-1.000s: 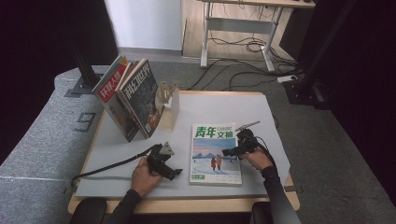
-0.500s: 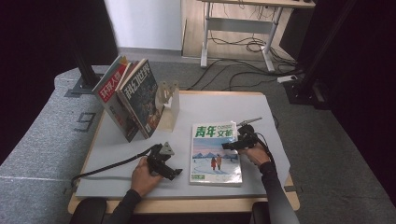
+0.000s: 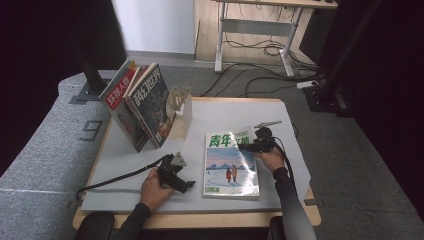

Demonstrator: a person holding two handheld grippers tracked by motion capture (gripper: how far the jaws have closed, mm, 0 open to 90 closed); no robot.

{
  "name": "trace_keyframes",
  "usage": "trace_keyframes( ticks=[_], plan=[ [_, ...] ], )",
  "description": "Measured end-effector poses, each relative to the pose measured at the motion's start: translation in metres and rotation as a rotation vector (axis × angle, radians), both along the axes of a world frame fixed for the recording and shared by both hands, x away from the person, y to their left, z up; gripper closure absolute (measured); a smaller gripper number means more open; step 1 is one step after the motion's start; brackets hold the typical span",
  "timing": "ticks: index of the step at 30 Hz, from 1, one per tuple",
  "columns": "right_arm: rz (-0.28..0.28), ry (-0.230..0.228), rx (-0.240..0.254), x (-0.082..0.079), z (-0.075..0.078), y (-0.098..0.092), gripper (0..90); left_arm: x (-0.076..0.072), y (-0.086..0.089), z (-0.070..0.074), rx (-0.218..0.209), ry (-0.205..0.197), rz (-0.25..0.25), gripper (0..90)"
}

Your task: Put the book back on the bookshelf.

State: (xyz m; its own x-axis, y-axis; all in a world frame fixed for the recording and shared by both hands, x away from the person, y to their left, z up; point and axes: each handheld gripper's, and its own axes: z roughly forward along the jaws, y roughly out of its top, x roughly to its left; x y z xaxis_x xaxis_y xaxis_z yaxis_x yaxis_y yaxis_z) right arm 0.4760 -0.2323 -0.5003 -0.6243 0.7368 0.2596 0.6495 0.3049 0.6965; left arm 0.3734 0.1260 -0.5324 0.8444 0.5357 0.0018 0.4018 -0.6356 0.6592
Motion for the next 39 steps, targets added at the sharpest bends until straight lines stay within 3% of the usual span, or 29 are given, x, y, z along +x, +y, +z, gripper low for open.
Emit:
trace_keyframes(
  ticks=[7,15,21,39],
  plan=[
    [-0.023,-0.045,-0.042,0.010,0.012,0.006,58.6,0.000,0.000,0.000,0.002,0.001,-0.001,0.0],
    [-0.061,-0.056,-0.053,0.019,0.017,0.007,69.9,0.000,0.000,0.000,0.002,0.002,-0.001,0.0],
    [-0.062,-0.080,-0.047,0.013,0.024,0.007,82.2,0.000,0.000,0.000,0.003,0.004,0.000,0.0],
    [-0.017,-0.192,-0.040,-0.021,0.060,0.021,83.8,-0.002,0.000,0.001,-0.003,-0.003,0.000,3.4]
  ],
)
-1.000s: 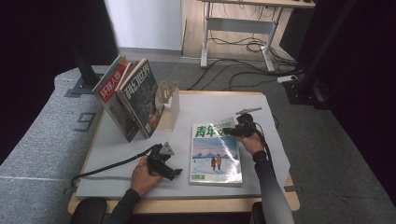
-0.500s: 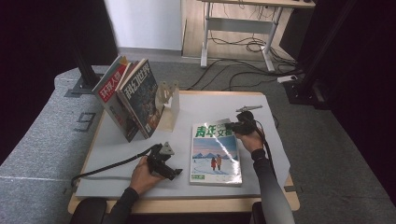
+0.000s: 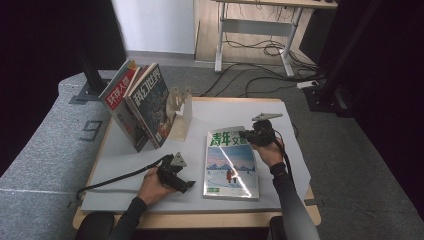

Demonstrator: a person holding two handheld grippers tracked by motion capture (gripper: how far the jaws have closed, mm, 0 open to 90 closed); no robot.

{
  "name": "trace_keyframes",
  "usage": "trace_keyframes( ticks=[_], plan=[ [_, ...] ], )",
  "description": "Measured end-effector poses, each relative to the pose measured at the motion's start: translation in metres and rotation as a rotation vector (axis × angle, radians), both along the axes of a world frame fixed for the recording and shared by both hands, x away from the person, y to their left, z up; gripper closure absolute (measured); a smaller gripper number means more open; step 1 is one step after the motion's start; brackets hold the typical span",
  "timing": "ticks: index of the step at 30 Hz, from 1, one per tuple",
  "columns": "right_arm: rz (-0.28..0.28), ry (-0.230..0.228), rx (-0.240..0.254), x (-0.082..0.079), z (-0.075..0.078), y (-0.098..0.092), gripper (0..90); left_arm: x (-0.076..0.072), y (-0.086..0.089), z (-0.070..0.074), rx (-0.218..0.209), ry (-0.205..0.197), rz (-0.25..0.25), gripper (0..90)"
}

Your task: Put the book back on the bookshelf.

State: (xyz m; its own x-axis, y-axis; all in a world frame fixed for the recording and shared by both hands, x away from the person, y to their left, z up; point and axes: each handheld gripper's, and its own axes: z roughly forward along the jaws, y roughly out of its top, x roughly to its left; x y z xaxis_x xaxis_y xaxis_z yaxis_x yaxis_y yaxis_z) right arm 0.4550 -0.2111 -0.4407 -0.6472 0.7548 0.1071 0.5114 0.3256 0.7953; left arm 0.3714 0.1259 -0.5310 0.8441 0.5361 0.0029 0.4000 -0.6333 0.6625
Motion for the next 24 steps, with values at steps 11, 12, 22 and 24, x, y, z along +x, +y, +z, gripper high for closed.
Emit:
trace_keyframes(
  ticks=[11,12,22,24],
  plan=[
    [0.031,-0.063,-0.012,-0.018,0.025,0.004,83.8,0.002,-0.002,0.023,-0.112,0.039,-0.007,14.2],
    [0.033,-0.066,-0.010,-0.018,0.026,0.003,83.9,0.004,-0.005,0.027,-0.127,0.040,-0.015,14.2],
    [0.050,-0.099,0.002,-0.030,0.039,0.001,83.9,0.016,-0.033,0.034,-0.132,0.064,-0.083,15.0],
    [0.053,-0.104,0.005,-0.032,0.040,0.000,83.9,0.020,-0.039,0.032,-0.131,0.080,-0.089,15.1]
  ],
)
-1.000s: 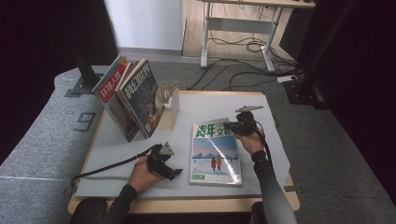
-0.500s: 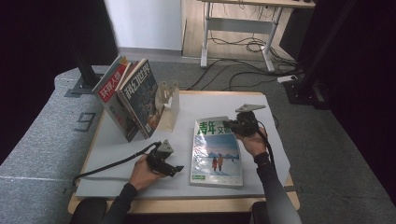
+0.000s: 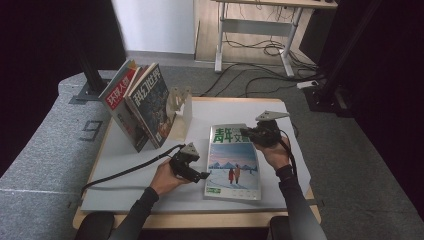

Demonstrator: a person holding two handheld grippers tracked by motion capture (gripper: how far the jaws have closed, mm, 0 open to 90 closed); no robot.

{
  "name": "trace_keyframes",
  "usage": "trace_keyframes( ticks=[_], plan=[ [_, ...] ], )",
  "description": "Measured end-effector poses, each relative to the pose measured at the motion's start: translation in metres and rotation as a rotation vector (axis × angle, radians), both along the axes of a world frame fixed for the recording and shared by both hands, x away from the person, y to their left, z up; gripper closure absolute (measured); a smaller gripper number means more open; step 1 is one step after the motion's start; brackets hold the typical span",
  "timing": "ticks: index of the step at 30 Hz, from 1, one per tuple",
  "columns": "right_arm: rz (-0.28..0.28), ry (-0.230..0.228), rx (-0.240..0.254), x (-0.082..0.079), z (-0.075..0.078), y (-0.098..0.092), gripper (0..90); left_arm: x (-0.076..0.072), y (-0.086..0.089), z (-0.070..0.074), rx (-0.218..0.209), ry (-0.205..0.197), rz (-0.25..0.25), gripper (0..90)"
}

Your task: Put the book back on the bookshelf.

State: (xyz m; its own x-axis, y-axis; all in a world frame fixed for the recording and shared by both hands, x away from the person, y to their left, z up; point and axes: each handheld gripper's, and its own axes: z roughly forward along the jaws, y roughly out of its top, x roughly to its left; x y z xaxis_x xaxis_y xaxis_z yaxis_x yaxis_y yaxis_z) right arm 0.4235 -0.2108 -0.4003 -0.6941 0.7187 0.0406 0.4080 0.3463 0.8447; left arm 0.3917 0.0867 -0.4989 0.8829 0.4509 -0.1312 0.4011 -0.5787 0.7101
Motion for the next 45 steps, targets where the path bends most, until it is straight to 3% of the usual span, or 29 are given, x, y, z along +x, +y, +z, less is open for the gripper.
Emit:
trace_keyframes(
  ticks=[5,11,16,27,45],
  plan=[
    [0.003,-0.009,0.009,-0.003,0.003,-0.002,83.9,0.006,-0.008,-0.005,0.016,0.023,-0.023,15.2],
    [0.012,-0.019,0.009,-0.007,0.006,-0.002,83.8,0.011,-0.012,-0.011,-0.037,0.070,-0.037,16.6],
    [0.018,-0.025,0.005,-0.008,0.006,0.000,83.8,0.012,-0.022,-0.010,-0.003,0.065,-0.079,17.5],
    [0.037,-0.049,0.007,-0.013,0.008,0.002,83.7,0.016,-0.023,-0.013,-0.038,0.123,-0.091,22.6],
    [0.059,-0.056,0.018,-0.016,0.009,0.000,83.1,0.017,-0.021,-0.009,-0.032,0.181,-0.080,38.9]
  ],
)
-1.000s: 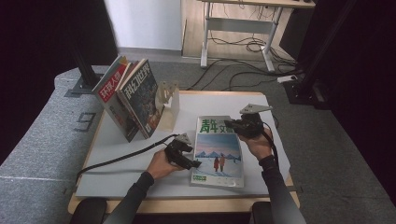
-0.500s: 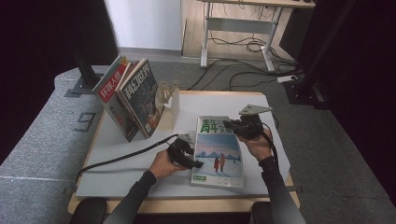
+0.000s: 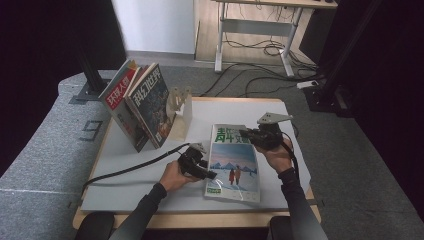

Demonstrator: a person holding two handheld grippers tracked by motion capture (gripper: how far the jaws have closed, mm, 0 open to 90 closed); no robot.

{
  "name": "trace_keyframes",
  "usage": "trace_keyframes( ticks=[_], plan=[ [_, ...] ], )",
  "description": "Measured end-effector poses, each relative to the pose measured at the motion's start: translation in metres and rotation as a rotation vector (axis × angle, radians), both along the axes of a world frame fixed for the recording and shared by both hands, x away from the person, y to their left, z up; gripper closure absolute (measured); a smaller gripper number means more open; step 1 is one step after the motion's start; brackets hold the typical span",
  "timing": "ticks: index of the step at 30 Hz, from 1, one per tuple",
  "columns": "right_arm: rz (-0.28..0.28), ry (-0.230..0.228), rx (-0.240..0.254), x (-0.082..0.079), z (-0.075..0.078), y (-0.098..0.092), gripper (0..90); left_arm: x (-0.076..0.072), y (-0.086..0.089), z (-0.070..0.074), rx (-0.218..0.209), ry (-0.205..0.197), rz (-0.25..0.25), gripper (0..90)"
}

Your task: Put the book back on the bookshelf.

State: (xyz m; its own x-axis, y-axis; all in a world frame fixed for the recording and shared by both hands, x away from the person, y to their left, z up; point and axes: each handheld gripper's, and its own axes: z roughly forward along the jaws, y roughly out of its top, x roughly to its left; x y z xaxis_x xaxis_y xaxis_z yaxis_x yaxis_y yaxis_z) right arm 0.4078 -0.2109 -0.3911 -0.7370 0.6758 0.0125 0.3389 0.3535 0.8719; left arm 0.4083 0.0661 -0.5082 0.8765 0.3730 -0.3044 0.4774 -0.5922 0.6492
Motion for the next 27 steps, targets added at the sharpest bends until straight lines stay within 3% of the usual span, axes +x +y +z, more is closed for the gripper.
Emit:
trace_keyframes(
  ticks=[3,10,18,24,27],
  plan=[
    [0.003,0.002,0.004,0.001,-0.001,-0.002,82.2,0.000,0.001,0.001,0.004,-0.002,-0.002,40.6],
    [-0.023,0.007,-0.001,0.003,-0.005,-0.006,81.1,-0.009,0.001,0.006,-0.024,-0.062,-0.017,47.7],
    [-0.045,-0.009,0.022,0.003,-0.001,-0.011,82.4,-0.014,0.002,0.009,-0.041,-0.093,-0.027,51.1],
    [-0.047,-0.018,0.029,0.002,0.002,-0.010,82.5,-0.015,0.003,0.012,-0.044,-0.103,-0.014,52.6],
    [-0.047,-0.027,0.035,0.002,0.004,-0.010,82.5,-0.015,0.004,0.015,-0.041,-0.130,0.001,53.9]
  ],
)
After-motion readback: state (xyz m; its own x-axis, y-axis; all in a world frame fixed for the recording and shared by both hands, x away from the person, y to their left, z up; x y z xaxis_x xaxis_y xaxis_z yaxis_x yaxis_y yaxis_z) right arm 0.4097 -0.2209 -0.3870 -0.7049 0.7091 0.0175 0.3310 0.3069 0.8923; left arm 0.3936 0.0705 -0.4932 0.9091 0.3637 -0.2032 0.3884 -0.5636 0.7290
